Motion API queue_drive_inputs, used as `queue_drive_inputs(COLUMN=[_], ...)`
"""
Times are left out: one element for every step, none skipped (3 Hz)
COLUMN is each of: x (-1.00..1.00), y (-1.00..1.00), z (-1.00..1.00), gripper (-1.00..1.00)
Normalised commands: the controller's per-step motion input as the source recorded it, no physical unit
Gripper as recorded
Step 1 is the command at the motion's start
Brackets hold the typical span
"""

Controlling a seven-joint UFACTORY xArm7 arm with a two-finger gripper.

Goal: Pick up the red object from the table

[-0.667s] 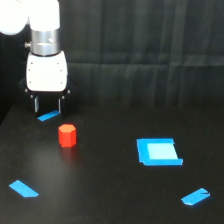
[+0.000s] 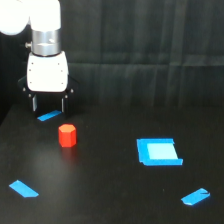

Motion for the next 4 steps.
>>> queue_drive_inputs(x=[0.73,0.67,0.61,0.46], y=[-0.73,-0.75,-0.67,-0.64], z=[-0.11,0.03,0.08,0.04], gripper=[1.0,1.0,0.98,1.0])
